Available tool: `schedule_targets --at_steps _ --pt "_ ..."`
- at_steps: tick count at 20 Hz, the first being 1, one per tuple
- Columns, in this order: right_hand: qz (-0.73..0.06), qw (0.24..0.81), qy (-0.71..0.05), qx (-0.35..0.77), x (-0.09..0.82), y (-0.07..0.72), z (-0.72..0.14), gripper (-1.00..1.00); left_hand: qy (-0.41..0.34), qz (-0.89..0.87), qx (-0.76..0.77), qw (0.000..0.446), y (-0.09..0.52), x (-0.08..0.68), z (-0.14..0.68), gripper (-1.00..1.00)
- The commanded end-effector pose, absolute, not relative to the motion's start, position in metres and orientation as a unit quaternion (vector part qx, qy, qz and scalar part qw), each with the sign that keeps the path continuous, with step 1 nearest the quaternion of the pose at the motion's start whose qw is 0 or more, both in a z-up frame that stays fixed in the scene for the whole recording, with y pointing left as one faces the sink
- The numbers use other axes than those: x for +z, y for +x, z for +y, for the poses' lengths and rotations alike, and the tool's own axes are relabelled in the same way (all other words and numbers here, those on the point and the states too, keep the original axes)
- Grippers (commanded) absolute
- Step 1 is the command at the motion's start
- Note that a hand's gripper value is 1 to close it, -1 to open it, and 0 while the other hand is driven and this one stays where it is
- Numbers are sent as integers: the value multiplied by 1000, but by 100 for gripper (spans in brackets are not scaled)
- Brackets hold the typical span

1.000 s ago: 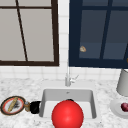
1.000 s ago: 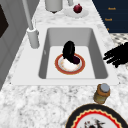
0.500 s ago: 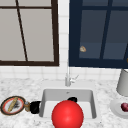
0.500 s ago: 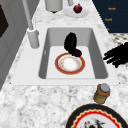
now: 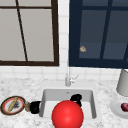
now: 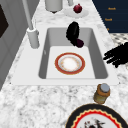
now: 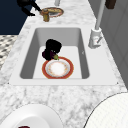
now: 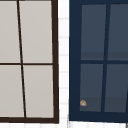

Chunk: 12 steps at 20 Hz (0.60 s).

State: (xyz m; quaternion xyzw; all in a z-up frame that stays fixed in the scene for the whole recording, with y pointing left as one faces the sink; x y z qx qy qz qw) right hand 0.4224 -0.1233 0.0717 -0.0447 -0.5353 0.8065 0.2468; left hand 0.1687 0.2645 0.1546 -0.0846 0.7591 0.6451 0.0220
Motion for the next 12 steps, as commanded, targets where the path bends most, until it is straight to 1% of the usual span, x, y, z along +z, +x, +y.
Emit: schedule_targets --at_steps 1,5,12 --pt "-532 274 -70 798 96 417 -134 100 -85 759 645 22 169 155 265 0" --pt "-531 284 -73 795 109 418 -149 100 -85 759 645 22 169 155 265 0" --pt "-533 283 -73 794 145 416 -184 100 -85 759 645 22 169 155 265 0"
